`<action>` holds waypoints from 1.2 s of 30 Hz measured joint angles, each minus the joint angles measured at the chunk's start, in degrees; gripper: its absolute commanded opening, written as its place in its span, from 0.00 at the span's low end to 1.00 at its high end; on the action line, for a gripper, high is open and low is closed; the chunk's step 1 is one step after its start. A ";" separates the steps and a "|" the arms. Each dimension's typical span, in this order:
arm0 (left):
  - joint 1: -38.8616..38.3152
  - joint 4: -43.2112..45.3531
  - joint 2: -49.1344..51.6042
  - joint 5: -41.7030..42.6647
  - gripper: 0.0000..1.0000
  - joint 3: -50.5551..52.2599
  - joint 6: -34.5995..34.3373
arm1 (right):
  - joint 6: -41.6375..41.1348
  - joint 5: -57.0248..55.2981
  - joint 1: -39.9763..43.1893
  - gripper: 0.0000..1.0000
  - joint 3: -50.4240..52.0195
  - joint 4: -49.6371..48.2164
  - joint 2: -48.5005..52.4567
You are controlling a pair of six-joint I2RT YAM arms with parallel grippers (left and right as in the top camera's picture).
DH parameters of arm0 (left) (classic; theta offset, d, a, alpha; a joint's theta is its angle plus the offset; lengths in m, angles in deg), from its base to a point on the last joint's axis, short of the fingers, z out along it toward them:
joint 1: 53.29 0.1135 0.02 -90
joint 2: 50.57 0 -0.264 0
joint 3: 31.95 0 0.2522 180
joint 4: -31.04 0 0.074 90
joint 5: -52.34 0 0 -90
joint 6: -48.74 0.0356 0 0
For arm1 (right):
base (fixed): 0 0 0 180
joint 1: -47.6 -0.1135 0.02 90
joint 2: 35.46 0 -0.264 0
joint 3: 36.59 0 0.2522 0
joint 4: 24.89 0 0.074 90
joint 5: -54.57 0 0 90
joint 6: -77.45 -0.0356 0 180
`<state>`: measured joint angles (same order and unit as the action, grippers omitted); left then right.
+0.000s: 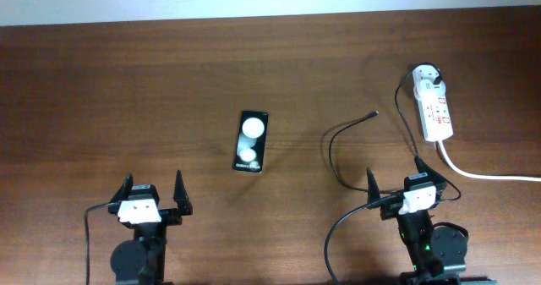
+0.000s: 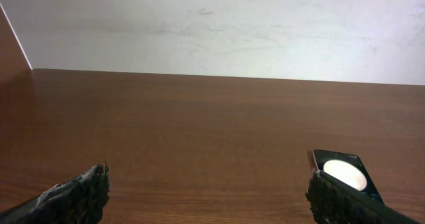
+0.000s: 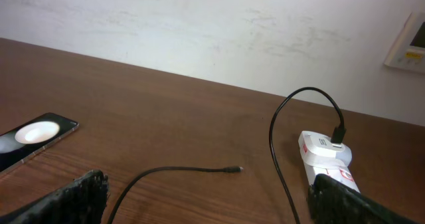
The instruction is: Plug charger to phone and switch on socket
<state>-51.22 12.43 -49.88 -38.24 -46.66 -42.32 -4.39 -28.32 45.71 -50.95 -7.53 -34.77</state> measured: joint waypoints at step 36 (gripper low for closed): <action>0.00 -2.08 8.13 2.21 0.99 -25.24 -0.02 | 0.00 0.00 0.00 0.99 0.00 0.04 0.04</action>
<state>-51.22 10.36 -41.75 -36.03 -71.91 -42.35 -4.39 -28.32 45.71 -50.95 -7.49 -34.73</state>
